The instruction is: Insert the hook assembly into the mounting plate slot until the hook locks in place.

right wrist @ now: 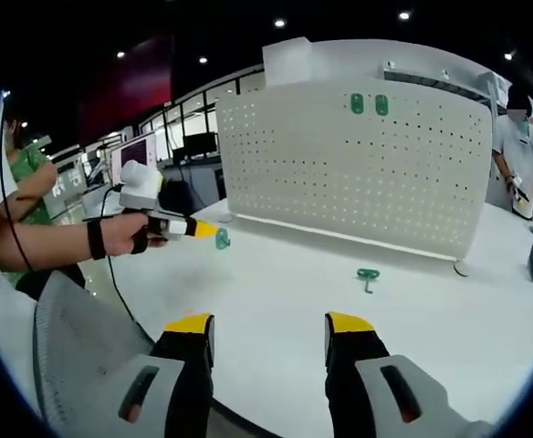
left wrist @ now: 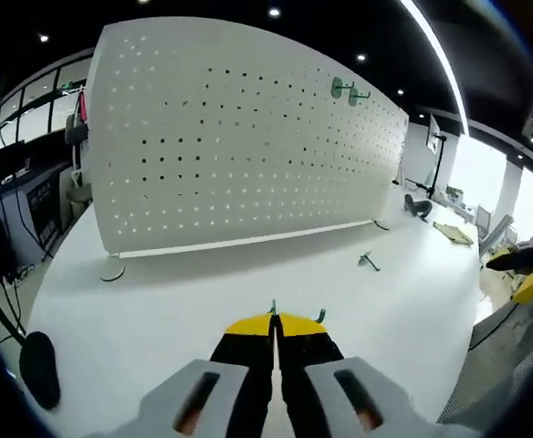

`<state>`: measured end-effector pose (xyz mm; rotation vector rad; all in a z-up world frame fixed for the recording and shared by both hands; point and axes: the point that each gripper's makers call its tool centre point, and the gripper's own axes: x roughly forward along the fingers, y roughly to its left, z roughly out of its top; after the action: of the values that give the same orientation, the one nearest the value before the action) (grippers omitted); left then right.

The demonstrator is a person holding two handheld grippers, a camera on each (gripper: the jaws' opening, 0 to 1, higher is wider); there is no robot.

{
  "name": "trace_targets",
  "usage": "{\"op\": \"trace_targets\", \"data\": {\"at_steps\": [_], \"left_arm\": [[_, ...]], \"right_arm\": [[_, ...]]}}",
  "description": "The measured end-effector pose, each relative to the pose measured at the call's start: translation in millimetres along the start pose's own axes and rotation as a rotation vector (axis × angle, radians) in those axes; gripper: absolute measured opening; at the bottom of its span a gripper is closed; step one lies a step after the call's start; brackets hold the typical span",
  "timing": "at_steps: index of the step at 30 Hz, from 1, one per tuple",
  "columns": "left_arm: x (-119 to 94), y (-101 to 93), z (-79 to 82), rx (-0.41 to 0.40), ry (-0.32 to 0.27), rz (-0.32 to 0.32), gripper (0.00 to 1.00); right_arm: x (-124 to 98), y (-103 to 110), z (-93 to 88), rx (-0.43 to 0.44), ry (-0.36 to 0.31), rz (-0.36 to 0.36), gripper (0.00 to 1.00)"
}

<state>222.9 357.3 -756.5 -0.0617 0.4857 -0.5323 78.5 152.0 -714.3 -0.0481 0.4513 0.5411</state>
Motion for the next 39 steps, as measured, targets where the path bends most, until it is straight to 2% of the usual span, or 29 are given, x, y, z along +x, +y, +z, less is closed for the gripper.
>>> {"op": "trace_targets", "data": {"at_steps": [6,21,32,36,39], "left_arm": [[-5,-16.7,4.4,0.033,0.008,-0.023,0.01],[-10,-53.1,19.0,0.036,-0.012,-0.1,0.01],[-15,-73.5,21.4,0.048,0.005,-0.14,0.01],[-18,-76.6,19.4,-0.012,0.001,-0.154,0.01],[-22,-82.2,15.9,0.002,0.005,-0.165,0.01]], "right_arm": [[4,3,3.1,0.005,-0.013,0.017,0.48],[9,4,14.3,-0.012,-0.042,0.053,0.46],[13,10,17.7,-0.028,-0.049,0.089,0.45],[15,15,20.2,-0.025,-0.065,0.114,0.44],[16,22,19.9,-0.045,-0.062,0.14,0.43]]}}
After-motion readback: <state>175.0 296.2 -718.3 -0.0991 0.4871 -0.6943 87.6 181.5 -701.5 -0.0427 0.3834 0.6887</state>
